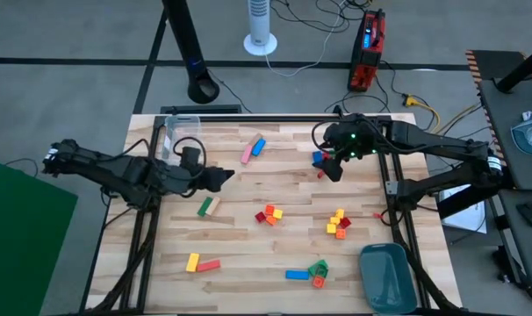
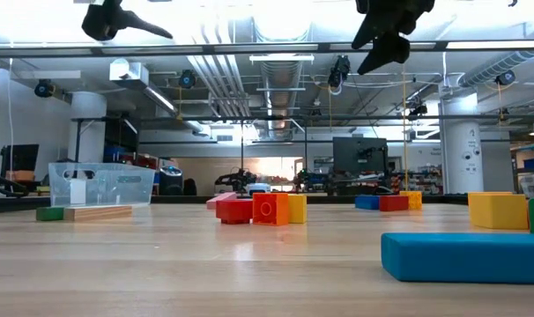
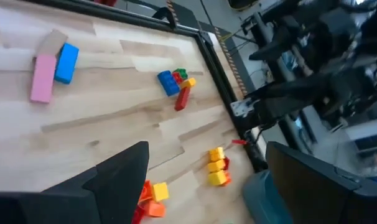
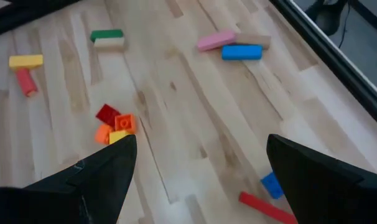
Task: Sort blocks by size
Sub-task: Put the green rectangular wooden block into the transparent bin
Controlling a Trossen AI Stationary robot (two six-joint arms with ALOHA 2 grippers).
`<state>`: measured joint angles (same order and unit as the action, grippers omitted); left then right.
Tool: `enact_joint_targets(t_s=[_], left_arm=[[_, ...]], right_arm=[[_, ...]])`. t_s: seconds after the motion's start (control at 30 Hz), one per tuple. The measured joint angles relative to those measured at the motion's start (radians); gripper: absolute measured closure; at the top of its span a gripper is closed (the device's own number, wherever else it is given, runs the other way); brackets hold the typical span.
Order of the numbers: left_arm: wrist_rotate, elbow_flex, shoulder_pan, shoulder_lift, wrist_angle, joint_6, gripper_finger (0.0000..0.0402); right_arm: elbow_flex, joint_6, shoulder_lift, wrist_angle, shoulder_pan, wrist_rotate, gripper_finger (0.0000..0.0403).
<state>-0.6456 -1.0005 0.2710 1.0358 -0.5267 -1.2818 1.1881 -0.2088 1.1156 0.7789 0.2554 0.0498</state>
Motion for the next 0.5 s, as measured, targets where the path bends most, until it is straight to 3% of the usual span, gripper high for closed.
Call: enact_joint_targets(t_s=[0.2, 0.33, 0.5], left_arm=[[0.002, 0.001, 0.0, 0.032, 0.137, -0.036, 0.0091], [-0.002, 0.001, 0.0, 0.068, 0.331, -0.039, 0.0091], [-0.159, 0.001, 0.0, 0.115, 0.532, 0.009, 0.0091]], right_arm=[[0.0, -0.077, -0.001, 0.048, 0.0, 0.018, 0.0053], [0.0, -0.048, -0.005, 0.225, -0.004, 0.126, 0.0053], [-0.016, -0.005, -0.048, 0.295, -0.023, 0.134, 0.0053]])
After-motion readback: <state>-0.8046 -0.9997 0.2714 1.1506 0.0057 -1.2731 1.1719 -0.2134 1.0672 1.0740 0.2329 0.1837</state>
